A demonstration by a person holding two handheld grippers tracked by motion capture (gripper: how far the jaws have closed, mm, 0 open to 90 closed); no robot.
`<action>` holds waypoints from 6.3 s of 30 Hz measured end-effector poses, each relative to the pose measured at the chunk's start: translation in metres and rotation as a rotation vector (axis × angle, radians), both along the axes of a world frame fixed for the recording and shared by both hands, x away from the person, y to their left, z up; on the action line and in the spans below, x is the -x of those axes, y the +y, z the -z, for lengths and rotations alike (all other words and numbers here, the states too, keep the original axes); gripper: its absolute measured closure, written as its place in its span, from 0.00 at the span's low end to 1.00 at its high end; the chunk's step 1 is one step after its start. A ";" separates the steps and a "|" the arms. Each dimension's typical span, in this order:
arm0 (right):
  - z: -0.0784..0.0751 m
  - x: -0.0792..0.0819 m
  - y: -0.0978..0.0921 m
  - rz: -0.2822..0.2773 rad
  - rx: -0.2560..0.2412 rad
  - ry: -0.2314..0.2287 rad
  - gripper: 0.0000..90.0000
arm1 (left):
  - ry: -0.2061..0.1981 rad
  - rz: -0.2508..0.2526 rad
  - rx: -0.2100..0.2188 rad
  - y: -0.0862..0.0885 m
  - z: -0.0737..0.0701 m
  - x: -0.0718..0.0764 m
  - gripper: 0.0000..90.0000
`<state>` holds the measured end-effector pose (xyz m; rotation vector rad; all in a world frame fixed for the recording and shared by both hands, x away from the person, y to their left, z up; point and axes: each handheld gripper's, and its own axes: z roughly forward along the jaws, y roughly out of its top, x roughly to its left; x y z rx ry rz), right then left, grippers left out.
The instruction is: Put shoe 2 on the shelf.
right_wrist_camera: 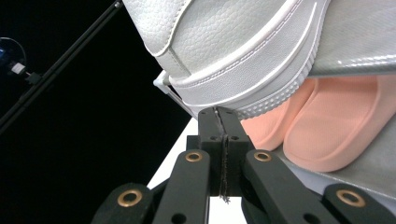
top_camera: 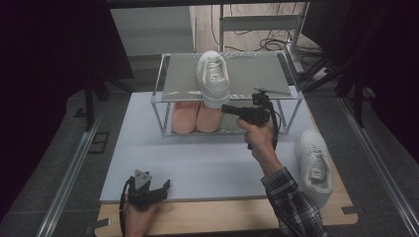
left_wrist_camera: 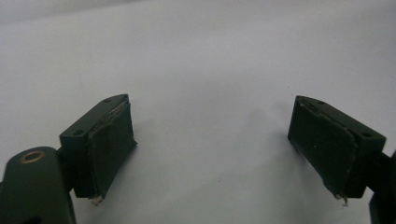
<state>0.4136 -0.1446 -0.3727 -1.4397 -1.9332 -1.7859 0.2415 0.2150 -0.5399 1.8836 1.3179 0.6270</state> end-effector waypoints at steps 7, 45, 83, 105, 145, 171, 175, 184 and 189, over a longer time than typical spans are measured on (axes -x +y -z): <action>0.002 -0.011 0.024 -0.001 -0.004 0.013 0.99 | 0.000 0.000 -0.001 0.000 0.000 0.000 0.16; 0.010 -0.009 0.015 0.006 0.045 -0.002 0.94 | 0.003 0.000 -0.003 0.000 0.000 0.000 0.16; 0.030 0.039 -0.008 -0.120 0.482 -0.164 0.44 | 0.002 -0.001 -0.003 0.000 0.000 0.000 0.16; 0.042 0.060 -0.046 -0.077 0.678 -0.180 0.40 | 0.002 -0.001 -0.003 0.000 0.000 0.000 0.16; 0.037 0.082 -0.203 0.318 0.808 -0.023 0.99 | 0.003 -0.001 -0.003 0.000 0.000 0.000 0.16; 0.088 0.113 -0.261 0.429 0.828 0.088 0.99 | 0.003 -0.001 -0.003 0.000 0.000 0.000 0.16; 0.095 0.121 -0.260 0.413 0.805 0.094 0.99 | 0.003 -0.002 -0.004 0.000 0.000 0.000 0.16; 0.097 0.135 -0.254 0.450 0.774 0.079 0.99 | 0.002 -0.003 -0.001 0.000 0.000 0.000 0.16; 0.097 0.135 -0.247 0.437 0.760 0.077 0.99 | 0.003 -0.002 -0.001 0.000 0.000 0.000 0.16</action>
